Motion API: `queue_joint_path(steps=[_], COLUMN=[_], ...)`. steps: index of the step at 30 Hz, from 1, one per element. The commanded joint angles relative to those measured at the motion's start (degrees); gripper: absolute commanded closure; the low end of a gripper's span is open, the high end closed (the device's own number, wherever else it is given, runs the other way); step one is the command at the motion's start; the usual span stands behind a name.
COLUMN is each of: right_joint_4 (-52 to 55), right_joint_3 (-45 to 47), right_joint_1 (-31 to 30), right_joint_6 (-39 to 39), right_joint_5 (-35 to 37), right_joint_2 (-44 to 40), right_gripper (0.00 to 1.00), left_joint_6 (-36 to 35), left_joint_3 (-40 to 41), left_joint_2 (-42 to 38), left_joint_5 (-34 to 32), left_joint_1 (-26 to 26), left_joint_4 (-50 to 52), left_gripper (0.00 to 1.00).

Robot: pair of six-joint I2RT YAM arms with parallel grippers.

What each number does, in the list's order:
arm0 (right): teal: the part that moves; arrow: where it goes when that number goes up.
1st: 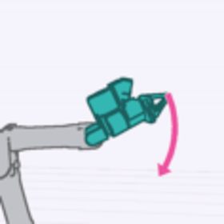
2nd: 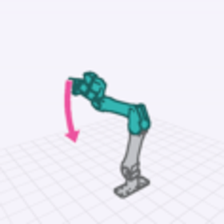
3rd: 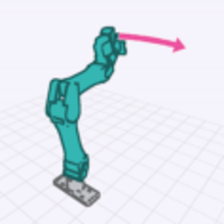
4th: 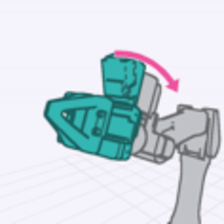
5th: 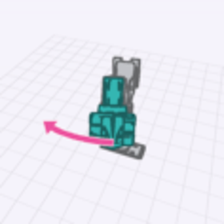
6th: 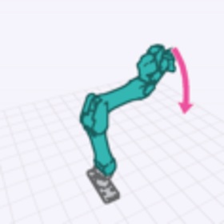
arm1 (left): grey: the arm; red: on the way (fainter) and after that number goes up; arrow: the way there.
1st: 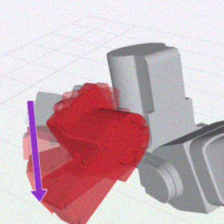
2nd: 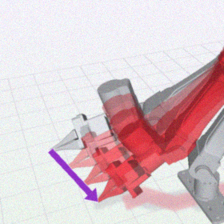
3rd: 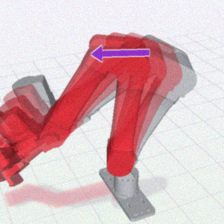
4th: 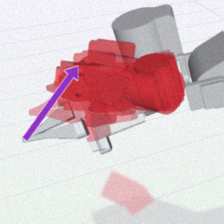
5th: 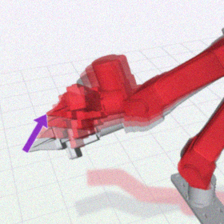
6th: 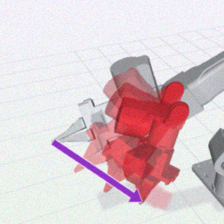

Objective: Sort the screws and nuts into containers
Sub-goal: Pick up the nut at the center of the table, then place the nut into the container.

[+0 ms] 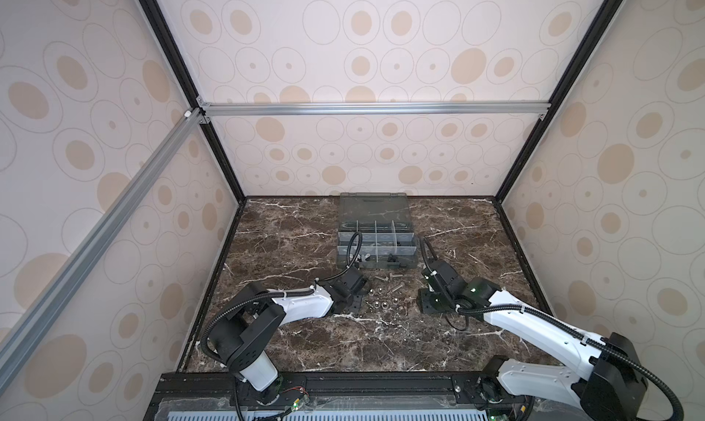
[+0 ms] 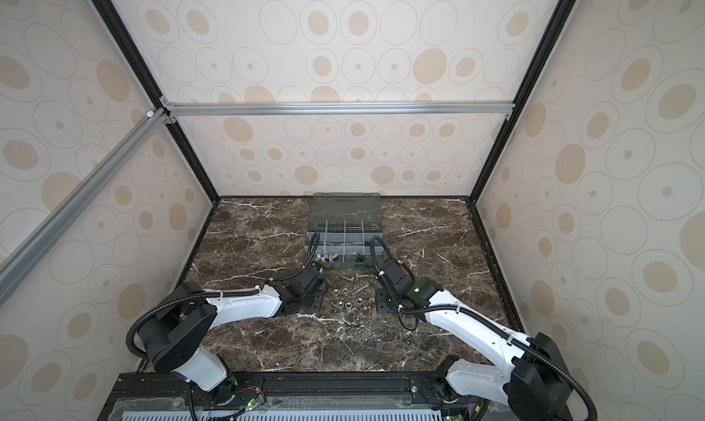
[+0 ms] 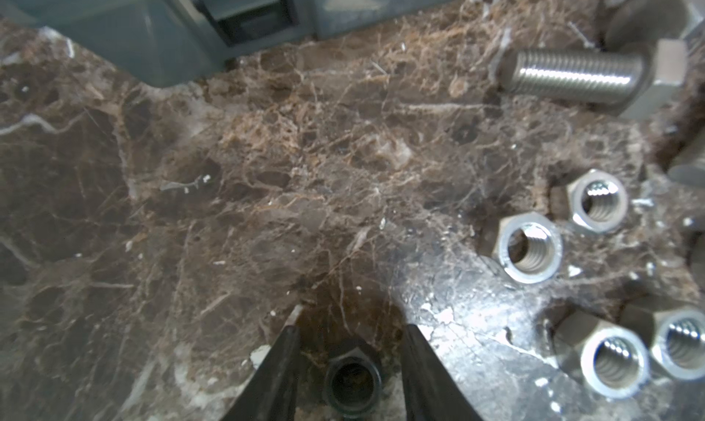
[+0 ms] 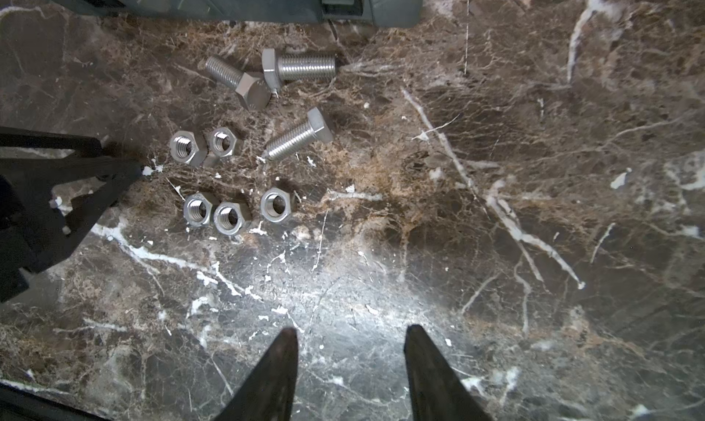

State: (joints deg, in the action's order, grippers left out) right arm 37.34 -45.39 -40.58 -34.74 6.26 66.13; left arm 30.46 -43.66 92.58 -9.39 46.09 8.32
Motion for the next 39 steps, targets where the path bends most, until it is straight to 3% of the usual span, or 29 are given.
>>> queue_joint_path(steps=[1, 13, 21, 30, 39], right_joint_4=[1.5, 1.4, 2.2, 3.8, 6.1], right_joint_3=[0.9, 0.9, 1.2, 1.2, 1.5], right_joint_1=[-0.7, -0.7, -0.7, -0.7, -0.7], right_joint_6=[-1.2, -1.5, -1.9, -2.3, -3.2], right_joint_5=[1.4, 1.6, 2.3, 3.7, 4.5], right_joint_2=[-1.5, -1.8, -2.7, -4.6, -7.3], right_gripper=[0.51, 0.51, 0.51, 0.51, 0.51], left_joint_6=[-0.5, -0.6, -1.6, -6.4, -11.0], left_joint_3=[-1.5, -1.8, -4.4, -18.5, -42.6], left_joint_2=[0.9, 2.1, 2.1, 4.7, 19.8], left_joint_5=[-1.3, -2.3, -1.1, 0.6, 3.5], left_joint_1=[1.4, 2.0, 2.1, 2.0, 1.0], left_joint_4=[2.4, 1.6, 1.3, 1.9, 4.1], left_gripper=[0.6, 0.78, 0.82, 0.81, 0.81])
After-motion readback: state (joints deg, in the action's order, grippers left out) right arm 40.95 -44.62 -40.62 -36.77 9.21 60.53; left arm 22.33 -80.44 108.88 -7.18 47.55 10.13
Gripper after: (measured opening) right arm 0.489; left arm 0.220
